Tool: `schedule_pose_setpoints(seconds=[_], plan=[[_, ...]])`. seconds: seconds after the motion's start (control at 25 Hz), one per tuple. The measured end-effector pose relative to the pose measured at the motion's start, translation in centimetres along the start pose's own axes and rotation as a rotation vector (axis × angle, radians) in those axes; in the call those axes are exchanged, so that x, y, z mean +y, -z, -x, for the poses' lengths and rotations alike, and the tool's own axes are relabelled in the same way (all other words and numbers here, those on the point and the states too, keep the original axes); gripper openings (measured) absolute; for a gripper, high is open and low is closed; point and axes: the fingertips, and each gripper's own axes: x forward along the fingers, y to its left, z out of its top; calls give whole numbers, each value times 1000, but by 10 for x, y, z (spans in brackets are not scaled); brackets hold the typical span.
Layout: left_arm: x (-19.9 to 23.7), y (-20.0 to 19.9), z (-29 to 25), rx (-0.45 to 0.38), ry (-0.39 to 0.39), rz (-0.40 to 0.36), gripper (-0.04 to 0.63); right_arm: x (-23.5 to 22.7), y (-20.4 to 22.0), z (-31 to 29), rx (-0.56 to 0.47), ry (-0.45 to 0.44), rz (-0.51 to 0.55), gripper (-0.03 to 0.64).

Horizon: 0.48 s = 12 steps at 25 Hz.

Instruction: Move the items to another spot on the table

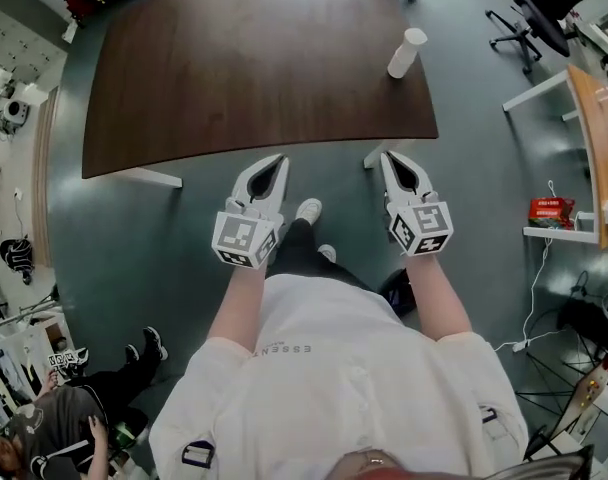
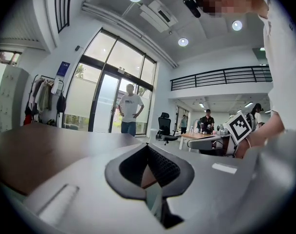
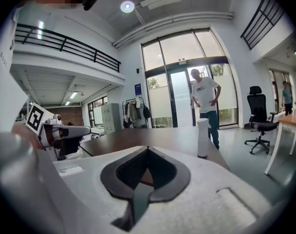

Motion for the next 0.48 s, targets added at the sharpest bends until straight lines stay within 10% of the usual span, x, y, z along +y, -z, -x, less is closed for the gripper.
schedule_pose_setpoints(seconds=[0.48], plan=[[64,-7,113,-28,-84,-21,11,123,2,-18,-8,-77,27,-8]])
